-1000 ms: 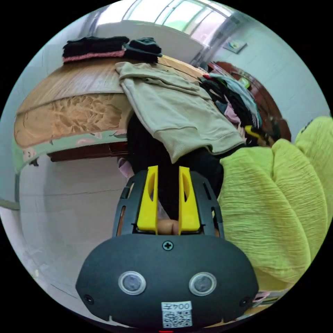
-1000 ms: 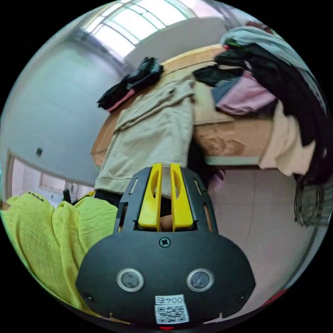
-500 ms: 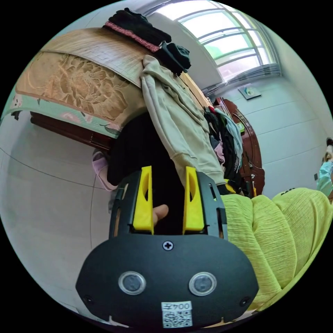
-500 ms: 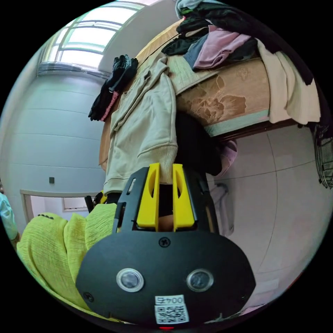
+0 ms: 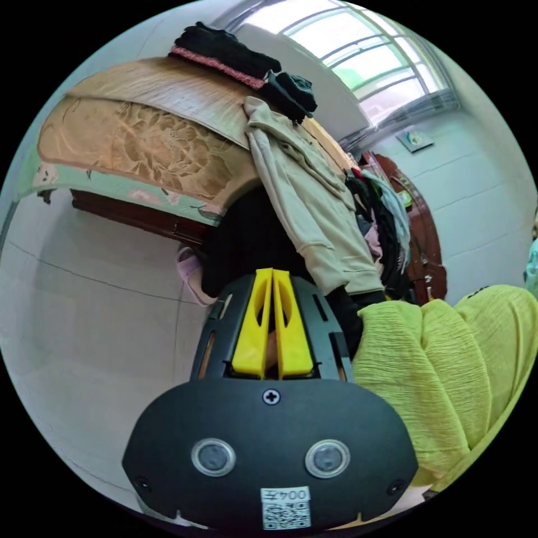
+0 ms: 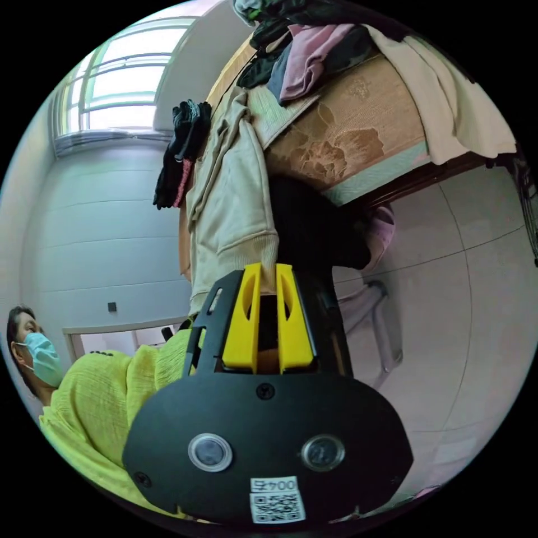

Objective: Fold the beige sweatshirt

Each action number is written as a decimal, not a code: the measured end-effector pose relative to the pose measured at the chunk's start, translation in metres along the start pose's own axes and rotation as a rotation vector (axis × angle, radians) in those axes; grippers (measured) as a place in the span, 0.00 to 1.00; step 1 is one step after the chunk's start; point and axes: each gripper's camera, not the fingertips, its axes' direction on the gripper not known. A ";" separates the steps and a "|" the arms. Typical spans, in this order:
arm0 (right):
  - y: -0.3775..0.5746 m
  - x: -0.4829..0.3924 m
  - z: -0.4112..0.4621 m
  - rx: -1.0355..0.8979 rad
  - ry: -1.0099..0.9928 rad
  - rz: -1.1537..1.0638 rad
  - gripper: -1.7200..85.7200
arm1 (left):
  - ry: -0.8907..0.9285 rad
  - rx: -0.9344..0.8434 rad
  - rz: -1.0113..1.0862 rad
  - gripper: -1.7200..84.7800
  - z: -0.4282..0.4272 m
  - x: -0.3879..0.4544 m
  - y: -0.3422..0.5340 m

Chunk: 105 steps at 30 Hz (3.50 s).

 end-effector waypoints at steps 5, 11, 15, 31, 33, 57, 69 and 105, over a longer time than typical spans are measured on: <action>-0.001 0.009 -0.038 0.097 -0.094 0.029 0.17 | 0.222 -0.052 -0.043 0.19 0.028 -0.007 -0.004; -0.007 0.008 -0.033 0.029 -0.144 0.037 0.18 | 0.261 -0.072 -0.010 0.22 0.065 0.010 -0.007; 0.000 0.004 -0.018 -0.028 -0.207 0.027 0.18 | 0.302 -0.003 -0.062 0.20 0.063 0.002 0.000; 0.014 -0.003 -0.028 -0.010 -0.185 0.013 0.10 | 0.241 0.037 -0.085 0.06 0.090 0.021 0.002; 0.018 -0.008 -0.039 0.017 -0.170 0.007 0.07 | 0.261 0.065 -0.062 0.05 0.086 0.027 0.001; 0.047 0.026 -0.058 -0.068 -0.385 0.026 0.16 | 0.327 0.122 -0.205 0.04 0.088 -0.052 0.026; 0.053 0.007 -0.064 -0.097 -0.271 -0.017 0.07 | 0.425 0.153 -0.190 0.04 0.095 -0.071 0.026; -0.167 -0.141 -0.106 0.407 -0.440 0.070 0.06 | 0.616 0.390 -0.249 0.04 0.098 -0.036 -0.318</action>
